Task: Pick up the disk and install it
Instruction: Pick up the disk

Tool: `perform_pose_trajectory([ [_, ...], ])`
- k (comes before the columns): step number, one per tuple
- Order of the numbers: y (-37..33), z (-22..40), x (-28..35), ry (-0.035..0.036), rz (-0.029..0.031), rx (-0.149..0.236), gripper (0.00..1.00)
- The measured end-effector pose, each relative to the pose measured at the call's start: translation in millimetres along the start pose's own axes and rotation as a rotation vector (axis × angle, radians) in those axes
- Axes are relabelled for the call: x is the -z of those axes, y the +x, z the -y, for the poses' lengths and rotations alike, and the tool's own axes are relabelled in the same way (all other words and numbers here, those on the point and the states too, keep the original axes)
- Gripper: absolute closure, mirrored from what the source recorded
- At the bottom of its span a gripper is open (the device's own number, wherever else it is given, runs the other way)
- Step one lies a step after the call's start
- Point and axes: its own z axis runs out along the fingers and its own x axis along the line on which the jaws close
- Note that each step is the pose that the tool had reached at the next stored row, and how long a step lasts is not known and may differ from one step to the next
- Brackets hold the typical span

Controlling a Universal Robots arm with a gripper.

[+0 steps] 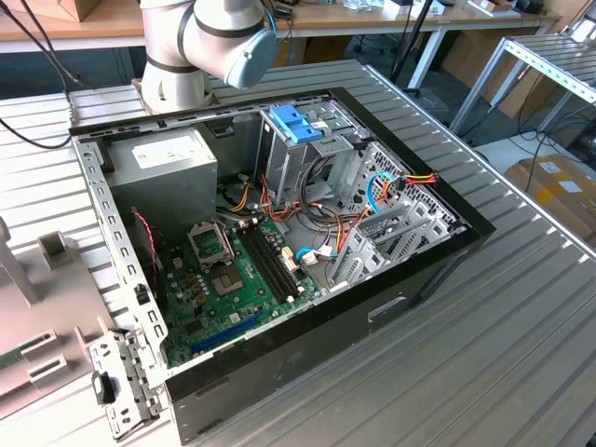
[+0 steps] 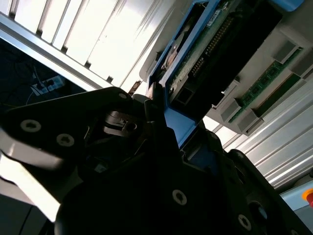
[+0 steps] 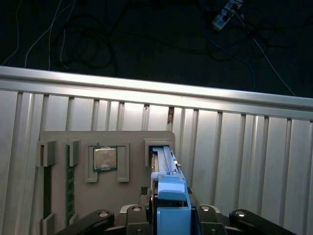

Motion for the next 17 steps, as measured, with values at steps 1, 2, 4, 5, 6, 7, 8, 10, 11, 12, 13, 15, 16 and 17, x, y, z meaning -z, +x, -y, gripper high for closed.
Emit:
perform_pose_trajectory([
  [1, 0.0, 0.0, 1.2, 0.0001, 0.0009, 0.0, 0.63],
  [2, -0.1, -0.1, 2.6, 0.0001, 0.0019, 0.0, 0.63],
  [4, -0.1, -0.2, 4.4, 0.0003, 0.0032, 0.0, 0.63],
  [5, -0.2, -0.2, 5.4, 0.0002, 0.0037, 0.0, 0.63],
  [6, -0.2, -0.3, 6.1, 0.0003, 0.0042, 0.0, 0.63],
  [7, -0.2, -0.3, 6.9, 0.0005, 0.0049, 0.0, 0.63],
  [8, -0.3, -0.3, 7.6, 0.0005, 0.0056, 0.0, 0.63],
  [10, -0.3, -0.4, 9.3, 0.0006, 0.0072, 0.0, 0.63],
  [11, -0.4, -0.4, 10.2, 0.0007, 0.008, 0.0, 0.63],
  [12, -0.4, -0.5, 11.8, 0.0008, 0.0094, 0.0, 0.63],
  [13, -0.5, -0.6, 13.2, 0.0008, 0.0106, 0.001, 0.63],
  [15, -0.5, -0.6, 14.7, 0.0011, 0.0121, 0.001, 0.63],
  [16, -0.5, -0.7, 15.5, 0.0012, 0.0129, 0.001, 0.63],
  [17, -0.6, -0.7, 16.2, 0.0012, 0.0136, 0.001, 0.63],
])
